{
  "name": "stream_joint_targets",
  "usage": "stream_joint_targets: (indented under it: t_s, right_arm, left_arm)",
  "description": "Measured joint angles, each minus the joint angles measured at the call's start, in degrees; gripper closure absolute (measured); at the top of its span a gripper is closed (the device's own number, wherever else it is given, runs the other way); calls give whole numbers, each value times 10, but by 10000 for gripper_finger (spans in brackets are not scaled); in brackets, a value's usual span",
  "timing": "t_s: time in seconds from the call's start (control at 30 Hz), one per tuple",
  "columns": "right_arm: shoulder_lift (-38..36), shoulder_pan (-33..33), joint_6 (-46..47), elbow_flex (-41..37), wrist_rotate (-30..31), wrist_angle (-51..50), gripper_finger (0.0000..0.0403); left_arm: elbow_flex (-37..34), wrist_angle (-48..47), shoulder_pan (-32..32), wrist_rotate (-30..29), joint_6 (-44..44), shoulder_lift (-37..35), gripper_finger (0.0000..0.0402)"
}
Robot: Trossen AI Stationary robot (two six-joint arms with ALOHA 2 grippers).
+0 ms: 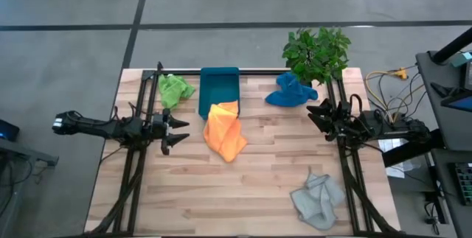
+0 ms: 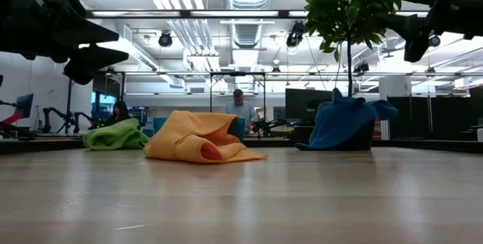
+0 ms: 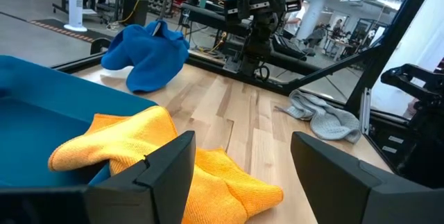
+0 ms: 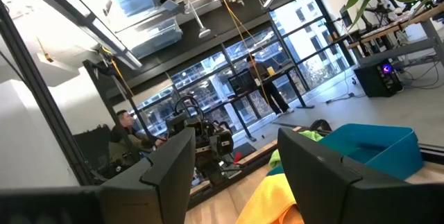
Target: Fold microfiber towels
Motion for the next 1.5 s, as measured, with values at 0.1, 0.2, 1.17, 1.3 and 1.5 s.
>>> stream_joint_targets:
  t_s: [0.1,0.2,1.17,1.3,1.5]
  right_arm:
    - [0,0,0,0,0,0,202]
    - [0,0,0,0,0,0,202]
    - [0,0,0,0,1,42,202]
    - [0,0,-4,0,4,52,202]
    - [1,0,79,0,32,98,202]
  left_arm:
    - [0,0,0,0,0,-1,175]
    - [0,0,0,0,0,0,175]
    - [0,0,0,0,0,0,175]
    - [0,-6,1,-65,66,1,175]
    - [0,-5,1,-132,262,4,175]
